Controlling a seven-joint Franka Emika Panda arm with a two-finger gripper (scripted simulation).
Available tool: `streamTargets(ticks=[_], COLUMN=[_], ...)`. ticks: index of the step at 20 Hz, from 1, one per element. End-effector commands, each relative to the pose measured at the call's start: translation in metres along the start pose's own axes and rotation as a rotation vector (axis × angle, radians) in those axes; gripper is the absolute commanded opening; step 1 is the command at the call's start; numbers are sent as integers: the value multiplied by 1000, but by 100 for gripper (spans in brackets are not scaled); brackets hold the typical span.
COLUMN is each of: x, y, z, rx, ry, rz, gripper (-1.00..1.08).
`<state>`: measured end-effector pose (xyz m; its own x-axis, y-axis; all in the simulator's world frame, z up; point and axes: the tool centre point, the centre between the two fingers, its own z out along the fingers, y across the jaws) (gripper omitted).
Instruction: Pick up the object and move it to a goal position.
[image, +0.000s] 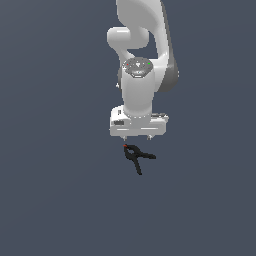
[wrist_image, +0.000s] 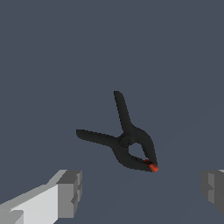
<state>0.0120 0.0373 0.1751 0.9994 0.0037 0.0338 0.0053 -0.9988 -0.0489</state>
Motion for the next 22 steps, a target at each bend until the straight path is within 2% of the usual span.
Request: streamTargets(ticks=[1,11,22], x=[0,0,0], y=[-1,1,3], z=[0,11,48], rx=[2,-8,-27], ry=[2,-4,-22], rz=[3,-84,-354], gripper=[100,100,100])
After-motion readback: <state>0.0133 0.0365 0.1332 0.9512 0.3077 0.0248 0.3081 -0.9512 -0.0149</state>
